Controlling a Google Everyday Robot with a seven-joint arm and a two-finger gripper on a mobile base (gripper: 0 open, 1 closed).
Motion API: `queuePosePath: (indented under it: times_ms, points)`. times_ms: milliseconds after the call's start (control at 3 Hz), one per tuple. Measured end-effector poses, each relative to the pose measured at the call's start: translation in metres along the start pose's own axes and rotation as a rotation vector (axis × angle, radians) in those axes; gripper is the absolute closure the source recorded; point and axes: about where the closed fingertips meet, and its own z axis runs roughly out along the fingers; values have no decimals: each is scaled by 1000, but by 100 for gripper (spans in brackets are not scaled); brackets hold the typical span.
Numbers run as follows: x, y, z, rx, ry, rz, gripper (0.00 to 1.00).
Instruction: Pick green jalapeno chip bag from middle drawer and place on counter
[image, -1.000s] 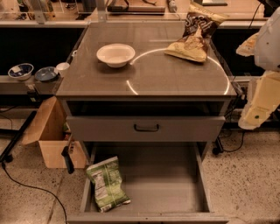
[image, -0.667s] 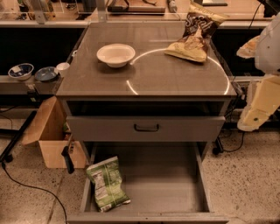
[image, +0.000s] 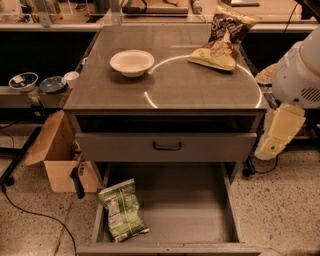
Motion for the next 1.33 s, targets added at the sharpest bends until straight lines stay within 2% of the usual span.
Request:
queuePosePath:
  times_ms: [333,667,1333]
  points:
    - [4,6,42,-63,-27,6,0]
    - [12,18,102,-105,-15,25,0]
    - [20,39,176,-156,32,49,0]
